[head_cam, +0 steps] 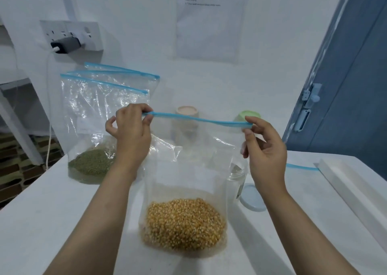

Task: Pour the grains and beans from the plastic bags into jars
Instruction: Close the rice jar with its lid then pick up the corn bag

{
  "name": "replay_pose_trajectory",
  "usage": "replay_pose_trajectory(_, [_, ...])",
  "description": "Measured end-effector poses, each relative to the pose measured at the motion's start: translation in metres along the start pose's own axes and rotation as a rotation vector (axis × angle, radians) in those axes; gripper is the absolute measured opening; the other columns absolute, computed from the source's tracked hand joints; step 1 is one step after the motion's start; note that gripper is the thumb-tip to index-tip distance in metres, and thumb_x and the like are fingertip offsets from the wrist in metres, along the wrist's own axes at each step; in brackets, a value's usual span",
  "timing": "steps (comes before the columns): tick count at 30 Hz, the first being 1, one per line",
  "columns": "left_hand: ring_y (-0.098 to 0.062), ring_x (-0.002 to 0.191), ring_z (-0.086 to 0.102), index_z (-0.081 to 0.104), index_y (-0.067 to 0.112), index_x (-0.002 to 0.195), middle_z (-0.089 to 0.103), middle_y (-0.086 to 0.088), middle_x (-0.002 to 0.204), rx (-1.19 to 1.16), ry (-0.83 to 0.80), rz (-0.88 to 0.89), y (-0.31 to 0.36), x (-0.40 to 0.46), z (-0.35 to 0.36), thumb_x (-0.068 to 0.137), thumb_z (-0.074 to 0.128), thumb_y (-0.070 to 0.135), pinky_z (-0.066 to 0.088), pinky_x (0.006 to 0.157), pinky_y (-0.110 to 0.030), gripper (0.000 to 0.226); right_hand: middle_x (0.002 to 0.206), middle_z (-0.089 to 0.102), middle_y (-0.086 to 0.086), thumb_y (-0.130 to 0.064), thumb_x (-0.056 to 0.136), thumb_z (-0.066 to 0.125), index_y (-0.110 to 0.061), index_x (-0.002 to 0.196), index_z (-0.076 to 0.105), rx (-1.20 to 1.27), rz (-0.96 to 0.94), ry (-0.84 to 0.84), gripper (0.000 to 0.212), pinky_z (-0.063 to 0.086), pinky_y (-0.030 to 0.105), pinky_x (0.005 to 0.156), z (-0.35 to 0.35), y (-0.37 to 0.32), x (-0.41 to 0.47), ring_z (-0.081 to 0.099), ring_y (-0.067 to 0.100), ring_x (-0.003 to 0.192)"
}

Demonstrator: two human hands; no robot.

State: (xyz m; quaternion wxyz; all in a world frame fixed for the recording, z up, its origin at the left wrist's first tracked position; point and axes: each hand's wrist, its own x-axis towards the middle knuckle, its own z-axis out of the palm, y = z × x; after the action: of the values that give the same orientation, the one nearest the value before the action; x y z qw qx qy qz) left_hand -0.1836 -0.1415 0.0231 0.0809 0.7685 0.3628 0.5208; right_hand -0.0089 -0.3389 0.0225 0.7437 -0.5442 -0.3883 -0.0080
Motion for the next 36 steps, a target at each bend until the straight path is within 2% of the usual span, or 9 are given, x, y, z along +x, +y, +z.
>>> replay_pose_trajectory(5, [-0.017,0.104,0.054,0.050,0.023,0.109,0.056,0.001,0.114,-0.209,-0.069,-0.136,-0.018,-0.001,-0.005,0.104,0.044,0.013,0.029,0.093,-0.026,0.012,0.096,0.059,0.011,-0.010,0.099,0.059,-0.028,0.112,0.068,-0.098,0.016,0.009,0.024,0.048,0.026,0.053,0.000,0.009,0.000,0.049,0.023,0.058])
replay_pose_trajectory(7, [-0.014,0.092,0.059,0.046,0.023,0.108,0.060,-0.006,0.109,-0.379,-0.119,-0.218,-0.019,-0.004,-0.008,0.105,0.041,0.011,0.042,0.080,-0.014,0.013,0.094,0.060,0.004,-0.012,0.099,0.059,-0.033,0.111,0.069,-0.140,0.020,0.008,0.026,0.048,0.028,0.054,-0.004,0.015,0.001,0.049,0.024,0.060])
replay_pose_trajectory(9, [-0.008,0.082,0.056,0.047,0.021,0.109,0.061,-0.008,0.102,-0.452,-0.108,-0.238,-0.014,-0.010,-0.008,0.105,0.040,0.011,0.039,0.065,-0.003,0.012,0.090,0.061,-0.011,-0.013,0.099,0.060,-0.036,0.110,0.069,-0.196,0.023,0.006,0.028,0.051,0.032,0.061,-0.006,0.017,0.001,0.053,0.016,0.065])
replay_pose_trajectory(13, [-0.007,0.082,0.057,0.053,0.025,0.107,0.058,0.011,0.088,-0.617,0.022,-0.158,0.005,-0.010,-0.013,0.105,0.044,0.014,0.043,0.077,-0.009,0.014,0.107,0.066,-0.016,-0.020,0.100,0.058,-0.033,0.112,0.070,-0.353,-0.103,-0.116,0.022,0.047,0.022,0.081,-0.012,0.010,-0.001,0.060,0.003,0.093])
replay_pose_trajectory(16, [-0.006,0.078,0.057,0.056,0.032,0.106,0.059,0.020,0.082,-0.758,0.055,-0.093,0.019,-0.005,-0.023,0.105,0.046,0.014,0.052,0.085,-0.027,0.020,0.115,0.064,-0.011,-0.030,0.099,0.052,-0.028,0.119,0.070,-0.591,-0.362,-0.252,0.027,0.041,0.033,0.098,-0.016,0.007,-0.007,0.055,0.011,0.112])
replay_pose_trajectory(20, [-0.007,0.072,0.056,0.061,0.025,0.106,0.060,0.015,0.078,-0.895,0.061,-0.062,0.031,-0.005,-0.035,0.103,0.051,0.013,0.053,0.074,-0.027,0.015,0.127,0.062,-0.007,-0.025,0.096,0.054,-0.029,0.128,0.066,-0.780,-0.567,-0.303,0.034,0.036,0.043,0.099,0.002,-0.008,-0.012,0.056,0.018,0.116])
replay_pose_trajectory(26, [-0.005,0.069,0.059,0.063,0.020,0.105,0.063,0.013,0.076,-1.002,-0.047,-0.050,0.036,-0.006,-0.047,0.095,0.056,0.018,0.053,0.072,-0.022,0.012,0.142,0.052,-0.001,-0.028,0.099,0.052,-0.033,0.141,0.054,-0.856,-0.639,-0.378,0.042,0.033,0.045,0.104,0.049,-0.035,-0.005,0.050,0.023,0.123])
replay_pose_trajectory(32, [-0.011,0.085,0.064,0.053,0.026,0.124,0.061,0.004,0.097,-1.061,-0.103,-0.069,0.021,-0.009,-0.042,0.096,0.056,0.020,0.053,0.085,-0.025,0.029,0.102,0.052,-0.007,-0.013,0.098,0.053,-0.034,0.139,0.056,-0.774,-0.598,-0.378,0.046,0.042,0.045,0.089,0.071,-0.017,0.006,0.054,0.015,0.091])
replay_pose_trajectory(36, [-0.021,0.107,0.064,0.035,0.047,0.136,0.065,-0.001,0.110,-1.001,-0.272,-0.063,-0.004,-0.042,-0.024,0.095,0.059,0.029,0.049,0.095,-0.029,0.051,0.098,0.045,-0.005,-0.007,0.099,0.049,-0.032,0.138,0.058,-0.721,-0.547,-0.288,0.047,0.049,0.042,0.072,0.068,-0.014,0.008,0.051,0.020,0.076])
